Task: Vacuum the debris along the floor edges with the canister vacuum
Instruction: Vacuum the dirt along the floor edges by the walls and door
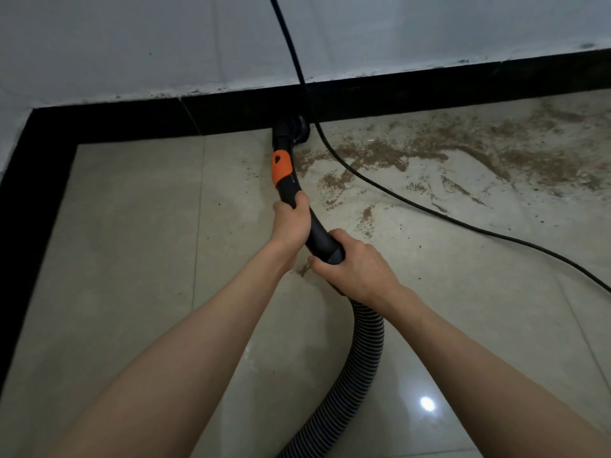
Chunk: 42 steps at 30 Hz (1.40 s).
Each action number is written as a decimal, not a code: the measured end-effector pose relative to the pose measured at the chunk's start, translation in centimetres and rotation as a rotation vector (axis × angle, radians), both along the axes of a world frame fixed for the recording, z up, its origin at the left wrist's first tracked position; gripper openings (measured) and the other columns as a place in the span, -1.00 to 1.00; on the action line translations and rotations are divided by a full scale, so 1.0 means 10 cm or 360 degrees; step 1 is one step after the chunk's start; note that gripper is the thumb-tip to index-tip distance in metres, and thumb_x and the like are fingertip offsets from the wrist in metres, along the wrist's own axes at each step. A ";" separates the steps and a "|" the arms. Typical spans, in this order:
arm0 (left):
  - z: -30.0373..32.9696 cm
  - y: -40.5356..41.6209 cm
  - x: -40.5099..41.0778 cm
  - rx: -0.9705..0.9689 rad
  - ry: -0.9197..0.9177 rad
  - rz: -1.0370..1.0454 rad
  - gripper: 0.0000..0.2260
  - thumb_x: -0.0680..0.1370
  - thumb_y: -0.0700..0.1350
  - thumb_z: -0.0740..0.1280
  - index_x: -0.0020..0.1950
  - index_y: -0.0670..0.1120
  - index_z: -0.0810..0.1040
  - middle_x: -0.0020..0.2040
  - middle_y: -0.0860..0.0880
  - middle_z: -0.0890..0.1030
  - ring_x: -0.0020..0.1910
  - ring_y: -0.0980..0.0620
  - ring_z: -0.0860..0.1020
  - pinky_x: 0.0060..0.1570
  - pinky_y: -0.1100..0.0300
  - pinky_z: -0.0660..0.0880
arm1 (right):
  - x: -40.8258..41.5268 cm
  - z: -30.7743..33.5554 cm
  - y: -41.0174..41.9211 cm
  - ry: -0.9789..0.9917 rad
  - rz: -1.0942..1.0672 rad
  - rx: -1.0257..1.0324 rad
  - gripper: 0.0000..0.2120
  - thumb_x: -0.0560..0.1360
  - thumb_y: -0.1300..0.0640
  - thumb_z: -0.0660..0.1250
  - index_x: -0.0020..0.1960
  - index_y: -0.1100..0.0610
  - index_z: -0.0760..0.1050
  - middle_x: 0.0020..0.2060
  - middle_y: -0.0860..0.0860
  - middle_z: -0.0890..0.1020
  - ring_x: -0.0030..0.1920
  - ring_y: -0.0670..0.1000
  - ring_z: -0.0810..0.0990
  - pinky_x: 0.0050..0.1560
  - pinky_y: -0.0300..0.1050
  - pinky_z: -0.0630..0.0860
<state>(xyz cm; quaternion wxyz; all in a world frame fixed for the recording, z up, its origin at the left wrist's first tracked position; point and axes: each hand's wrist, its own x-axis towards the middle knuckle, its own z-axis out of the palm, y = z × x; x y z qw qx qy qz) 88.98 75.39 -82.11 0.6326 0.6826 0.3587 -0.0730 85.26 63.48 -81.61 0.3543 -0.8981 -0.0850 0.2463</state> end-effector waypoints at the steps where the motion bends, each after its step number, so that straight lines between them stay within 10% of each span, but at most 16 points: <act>1: 0.00 -0.06 0.02 0.0010 0.0007 -0.0016 -0.63 0.65 0.03 0.08 0.32 -0.22 0.26 -0.12 -0.02 0.42 -0.19 0.09 0.44 -0.16 0.17 0.38 | 0.00 -0.01 -0.05 0.0001 -0.0018 0.0008 -0.73 0.47 -0.13 0.33 0.04 0.01 0.40 -0.25 0.01 0.58 -0.19 0.09 0.58 -0.17 0.00 0.51; 25: 0.19 -0.85 0.44 -0.0096 0.0058 -0.0616 -0.55 0.65 0.07 0.08 0.41 -0.20 0.20 0.04 -0.10 0.45 -0.04 -0.04 0.47 -0.05 0.12 0.40 | 0.06 -0.04 -0.65 -0.0087 -0.0622 0.0044 -0.73 0.47 -0.14 0.32 0.05 0.00 0.42 -0.27 -0.01 0.59 -0.19 0.11 0.60 -0.13 0.10 0.57; 42: 0.28 0.64 -0.62 -0.0099 -0.0036 0.0351 -0.58 0.64 0.05 0.10 0.38 -0.21 0.24 0.16 -0.16 0.48 0.13 -0.13 0.49 0.25 -0.08 0.43 | -0.38 0.41 0.51 -0.0165 0.0363 -0.0193 -0.67 0.48 -0.16 0.30 0.15 -0.01 0.41 -0.15 0.02 0.61 -0.12 0.10 0.59 -0.18 -0.07 0.44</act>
